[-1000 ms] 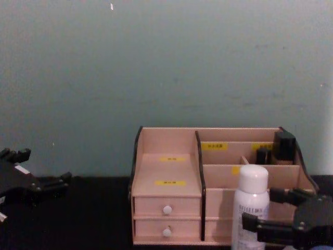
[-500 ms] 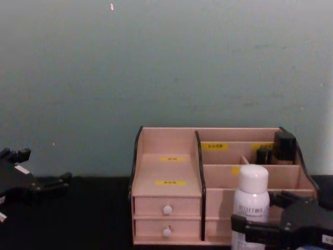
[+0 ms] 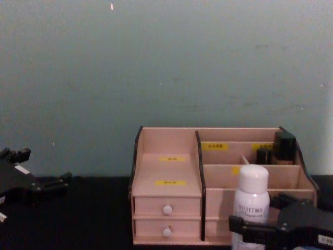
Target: Pick up the facial cleanser and watermelon frost from the table and place them into the tiered storage box.
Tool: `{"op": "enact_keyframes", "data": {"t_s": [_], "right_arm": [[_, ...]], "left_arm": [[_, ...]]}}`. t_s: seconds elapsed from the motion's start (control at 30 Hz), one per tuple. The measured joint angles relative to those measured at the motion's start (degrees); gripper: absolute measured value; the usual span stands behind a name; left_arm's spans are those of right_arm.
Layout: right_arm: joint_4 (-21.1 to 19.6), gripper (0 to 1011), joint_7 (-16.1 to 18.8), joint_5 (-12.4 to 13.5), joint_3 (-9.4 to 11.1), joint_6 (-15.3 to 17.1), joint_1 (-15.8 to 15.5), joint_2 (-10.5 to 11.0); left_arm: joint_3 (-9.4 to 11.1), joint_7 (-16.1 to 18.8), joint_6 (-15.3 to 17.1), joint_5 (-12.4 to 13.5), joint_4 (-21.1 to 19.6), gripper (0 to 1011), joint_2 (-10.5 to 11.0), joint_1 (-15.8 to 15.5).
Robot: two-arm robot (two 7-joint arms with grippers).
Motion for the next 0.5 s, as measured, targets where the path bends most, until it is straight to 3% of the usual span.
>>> {"op": "enact_keyframes", "data": {"t_s": [0.4, 0.5], "right_arm": [[0.0, 1003, 0.0, 0.07, 0.0, 0.0, -0.01, 0.02], [-0.01, 951, -0.01, 0.08, 0.01, 0.0, -0.02, 0.01]], "left_arm": [[0.0, 0.0, 0.0, 0.0, 0.0, 1001, 0.0, 0.0], [0.0, 0.0, 0.0, 0.0, 0.0, 1001, 0.0, 0.0]]}}
